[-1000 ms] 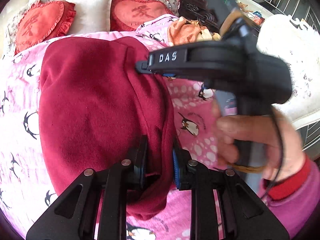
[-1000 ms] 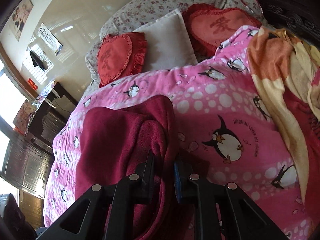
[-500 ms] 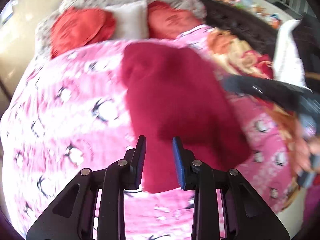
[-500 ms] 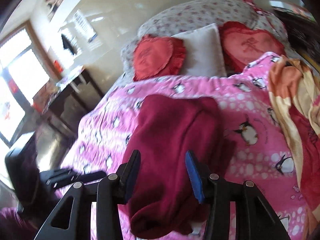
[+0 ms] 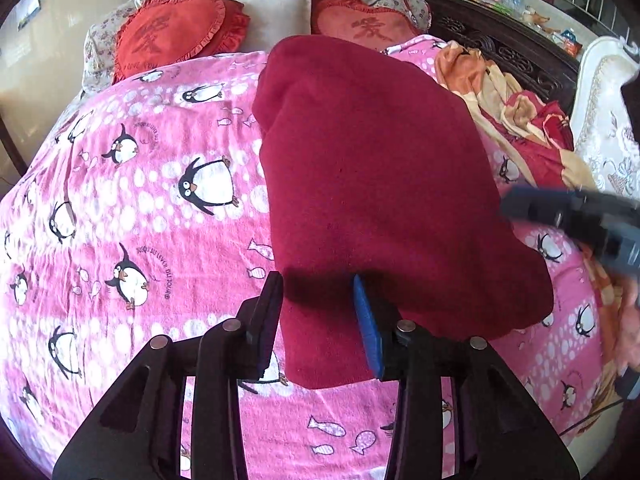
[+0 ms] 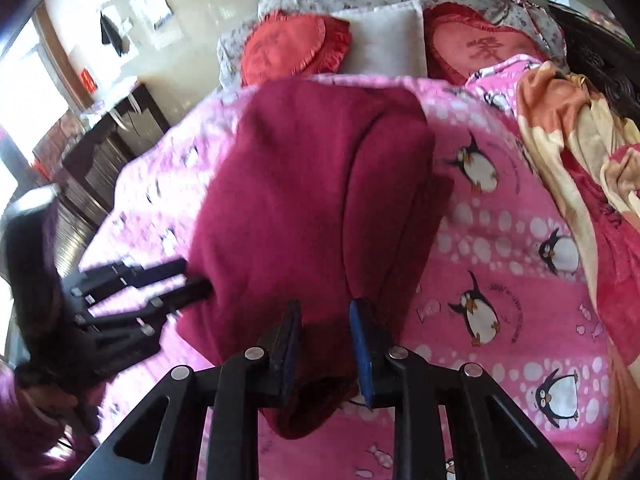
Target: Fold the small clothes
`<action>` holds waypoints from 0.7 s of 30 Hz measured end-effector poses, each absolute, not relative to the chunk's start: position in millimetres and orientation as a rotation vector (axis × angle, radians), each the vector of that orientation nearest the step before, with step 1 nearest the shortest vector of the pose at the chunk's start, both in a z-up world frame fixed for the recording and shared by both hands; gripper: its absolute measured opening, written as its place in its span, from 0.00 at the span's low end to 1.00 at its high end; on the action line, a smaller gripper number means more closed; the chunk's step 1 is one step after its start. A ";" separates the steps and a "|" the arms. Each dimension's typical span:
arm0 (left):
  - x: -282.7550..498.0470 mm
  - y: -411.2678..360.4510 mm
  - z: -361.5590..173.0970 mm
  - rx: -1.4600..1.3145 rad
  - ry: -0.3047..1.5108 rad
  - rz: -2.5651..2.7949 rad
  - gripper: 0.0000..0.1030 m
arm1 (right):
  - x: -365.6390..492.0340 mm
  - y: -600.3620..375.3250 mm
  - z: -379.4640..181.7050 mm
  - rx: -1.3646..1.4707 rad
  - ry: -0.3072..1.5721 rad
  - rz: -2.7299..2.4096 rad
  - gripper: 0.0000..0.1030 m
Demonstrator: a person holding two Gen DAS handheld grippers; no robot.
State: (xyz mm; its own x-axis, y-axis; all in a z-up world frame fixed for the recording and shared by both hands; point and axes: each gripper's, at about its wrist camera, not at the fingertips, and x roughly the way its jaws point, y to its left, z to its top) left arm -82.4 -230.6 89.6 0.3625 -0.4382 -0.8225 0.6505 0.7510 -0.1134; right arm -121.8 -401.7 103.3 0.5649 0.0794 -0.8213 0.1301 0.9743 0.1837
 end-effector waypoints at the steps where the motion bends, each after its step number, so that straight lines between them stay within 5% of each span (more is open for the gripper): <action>1: -80.6 -228.6 89.5 0.234 0.982 -0.712 0.35 | -119.4 -400.8 116.3 0.234 0.926 -0.029 0.23; 12: -72.1 -230.0 83.8 0.200 1.034 -0.707 0.35 | -1.1 -404.2 110.4 0.223 0.863 -0.088 0.25; 21: -61.1 -230.3 79.4 0.173 1.051 -0.695 0.47 | 41.3 -434.0 74.2 0.252 0.897 -0.150 0.24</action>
State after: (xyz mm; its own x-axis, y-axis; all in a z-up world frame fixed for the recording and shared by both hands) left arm -61.1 -230.3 79.4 0.3073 -0.4430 -0.8422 0.6015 0.7762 -0.1888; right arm 41.3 -434.0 74.2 0.6162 -0.0232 -0.7873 0.2333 0.9601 0.1543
